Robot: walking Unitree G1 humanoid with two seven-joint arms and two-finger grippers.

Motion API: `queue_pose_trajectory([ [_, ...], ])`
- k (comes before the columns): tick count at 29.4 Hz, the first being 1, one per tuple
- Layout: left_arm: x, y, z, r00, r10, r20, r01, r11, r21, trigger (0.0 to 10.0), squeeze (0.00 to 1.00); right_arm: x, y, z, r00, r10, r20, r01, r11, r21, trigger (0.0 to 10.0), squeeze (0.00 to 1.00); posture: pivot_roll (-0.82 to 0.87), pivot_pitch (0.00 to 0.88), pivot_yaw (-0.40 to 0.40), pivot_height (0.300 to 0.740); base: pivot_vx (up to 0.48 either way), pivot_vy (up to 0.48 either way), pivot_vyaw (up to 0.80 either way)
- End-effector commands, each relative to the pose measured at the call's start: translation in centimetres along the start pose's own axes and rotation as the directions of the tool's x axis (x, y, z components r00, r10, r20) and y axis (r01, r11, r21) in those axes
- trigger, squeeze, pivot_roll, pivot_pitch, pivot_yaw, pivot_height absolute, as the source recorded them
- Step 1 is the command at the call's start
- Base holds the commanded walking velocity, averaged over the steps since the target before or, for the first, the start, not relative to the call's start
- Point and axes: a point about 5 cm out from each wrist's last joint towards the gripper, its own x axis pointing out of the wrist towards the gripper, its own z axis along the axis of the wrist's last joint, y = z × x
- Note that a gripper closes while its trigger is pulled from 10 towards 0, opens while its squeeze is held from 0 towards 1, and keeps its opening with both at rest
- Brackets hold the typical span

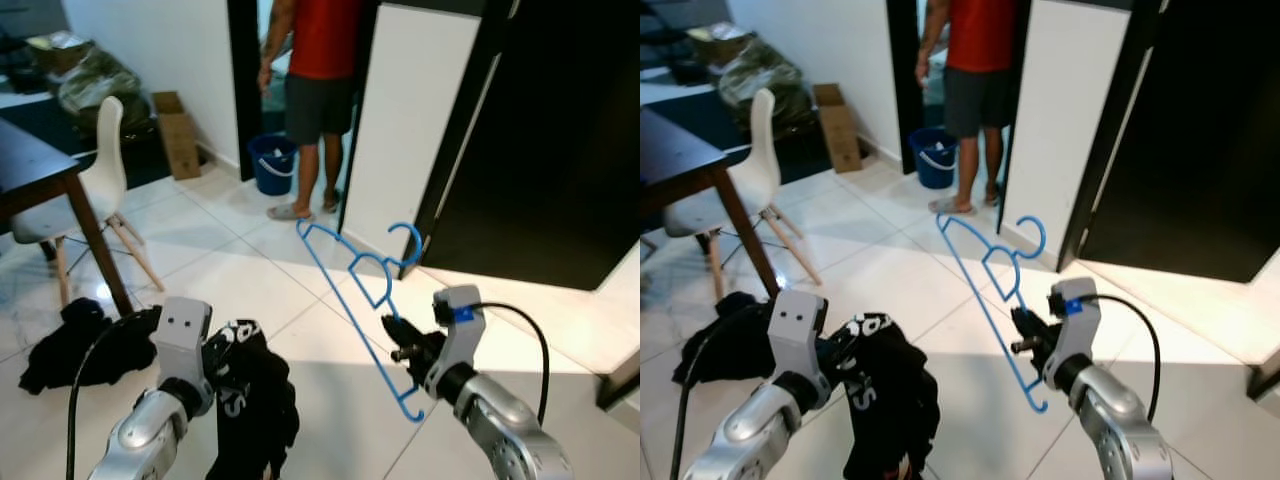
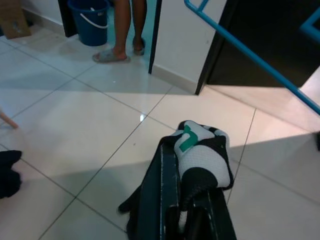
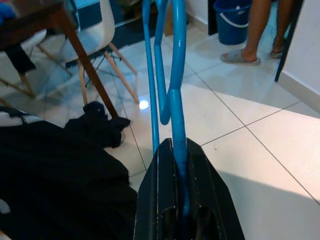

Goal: Hang hanger

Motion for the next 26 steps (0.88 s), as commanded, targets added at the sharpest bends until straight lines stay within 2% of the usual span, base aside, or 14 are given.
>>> queue_pose_trajectory([
  [1, -0.2, 0.4, 0.2, 1.000, 0.010, 0.006, -0.010, 1.000, -0.001, 10.0, 0.00, 0.0, 0.5, 0.4, 1.000, 0.019, 0.018, -0.019, 1.000, 0.004, 10.0, 0.00, 0.03, 0.000, -0.085, 0.740, 0.000, 0.000, 0.74],
  [9, 0.6, 1.3, 1.4, 0.996, 0.054, 0.067, -0.052, 0.998, -0.034, 10.0, 0.00, 0.1, 0.5, 0.8, 0.999, 0.021, 0.050, -0.022, 1.000, 0.014, 10.0, 0.00, 0.04, 0.000, -0.074, 0.740, 0.038, 0.000, 0.64],
  [12, 0.7, 1.4, 1.7, 0.995, 0.044, 0.086, -0.042, 0.999, -0.025, 10.0, 0.00, 0.0, 0.4, 0.8, 0.999, 0.018, 0.050, -0.020, 0.999, 0.029, 10.0, 0.00, 0.04, 0.000, -0.069, 0.740, 0.480, 0.000, 0.00],
  [14, 0.8, 1.6, 2.0, 0.995, 0.041, 0.093, -0.040, 0.999, -0.006, 10.0, 0.00, -0.2, 0.5, 1.1, 0.996, 0.030, 0.084, -0.033, 0.999, 0.037, 10.0, 0.00, 0.04, 0.000, -0.065, 0.740, 0.480, 0.000, 0.00],
  [19, 1.4, 2.1, 2.9, 0.991, 0.053, 0.124, -0.054, 0.999, 0.008, 10.0, 0.00, -0.2, 1.2, 0.9, 0.996, 0.058, 0.062, -0.057, 0.998, -0.008, 10.0, 0.00, 0.04, 0.000, -0.059, 0.740, 0.480, 0.000, 0.77],
  [26, 1.8, 2.3, 4.5, 0.982, 0.069, 0.178, -0.072, 0.997, 0.013, 10.0, 0.00, -0.2, 1.3, 0.8, 0.995, 0.075, 0.060, -0.074, 0.997, -0.019, 10.0, 0.00, 0.04, 0.000, -0.059, 0.740, 0.480, 0.000, 0.77],
])
